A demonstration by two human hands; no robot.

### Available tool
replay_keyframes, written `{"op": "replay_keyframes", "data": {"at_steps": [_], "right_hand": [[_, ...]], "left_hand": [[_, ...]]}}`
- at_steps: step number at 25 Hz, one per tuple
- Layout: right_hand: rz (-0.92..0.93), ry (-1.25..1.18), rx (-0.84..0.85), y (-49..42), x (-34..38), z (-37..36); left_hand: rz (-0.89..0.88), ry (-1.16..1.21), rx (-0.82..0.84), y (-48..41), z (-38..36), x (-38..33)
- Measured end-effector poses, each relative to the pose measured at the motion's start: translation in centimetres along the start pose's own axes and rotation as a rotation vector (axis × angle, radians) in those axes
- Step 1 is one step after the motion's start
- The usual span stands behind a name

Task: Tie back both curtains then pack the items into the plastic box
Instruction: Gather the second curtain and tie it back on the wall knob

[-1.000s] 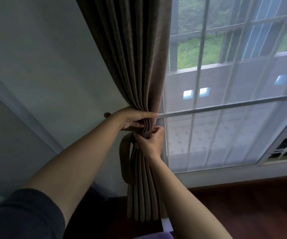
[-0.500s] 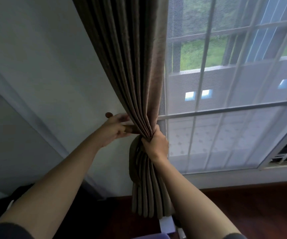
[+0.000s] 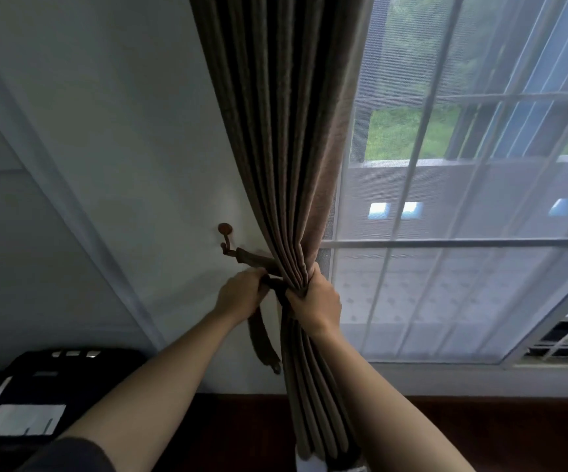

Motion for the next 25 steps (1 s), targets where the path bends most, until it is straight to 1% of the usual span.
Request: {"op": "replay_keyframes", "data": {"at_steps": [1,3,7,10,11,12,13,15,16,17,20,21,23,25], "right_hand": [[-0.001,-0.001,0.005,0.0,0.0,0.0],[-0.002,0.003,0.013,0.1,-0.1,0.1],[0.009,-0.001,0.017,0.2,-0.2,0.2],[-0.012,-0.056,0.007,0.4,-0.2,0.1],[-0.020,-0.076,0.004,0.4,-0.3,0.0],[-0.027,-0.090,0.002,0.4,-0.4,0.0],[-0.029,-0.097,0.004,0.4,-0.4,-0.1],[-0.021,-0.105,0.005,0.5,-0.4,-0.3],[-0.013,-0.105,0.006,0.6,-0.5,-0.4],[-0.006,-0.101,0.008,0.7,-0.5,-0.4],[-0.013,-0.102,0.016,0.6,-0.7,-0.5],[-0.012,-0.103,0.017,0.6,-0.7,-0.6],[-0.002,-0.101,0.009,0.6,-0.6,-0.6],[0.007,-0.108,0.006,0.7,-0.6,-0.7]], "left_hand": [[-0.034,-0.060,-0.029,-0.1,0.8,-0.4],[-0.099,-0.126,-0.028,-0.3,1.9,-1.5],[-0.185,-0.031,0.103,-0.8,3.9,-2.5],[-0.195,-0.160,0.169,-2.1,4.7,-4.5],[-0.177,-0.150,0.157,-2.2,4.7,-5.5],[-0.134,-0.065,0.130,-2.3,4.4,-6.0],[-0.106,0.093,0.056,-2.3,4.3,-6.3],[-0.005,0.462,-0.150,-2.0,4.1,-5.2],[-0.013,0.500,-0.199,-1.9,3.8,-4.7],[-0.053,0.435,-0.207,-2.1,3.4,-4.4],[-0.203,0.031,-0.148,-2.9,3.7,-3.6],[-0.251,-0.045,-0.146,-2.9,4.3,-3.7],[-0.284,-0.067,-0.046,-2.9,4.8,-2.5],[-0.200,0.013,0.138,-2.0,4.1,-0.9]]}}
Point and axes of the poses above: each hand's wrist, its own y-axis away from the middle knuckle, its own z-axis out of the back of the hand, x = y × z, the point moved 6 cm from there along -y, towards the middle knuckle, and after that the axes turned 10 degrees about y, right-handed, at the moved point
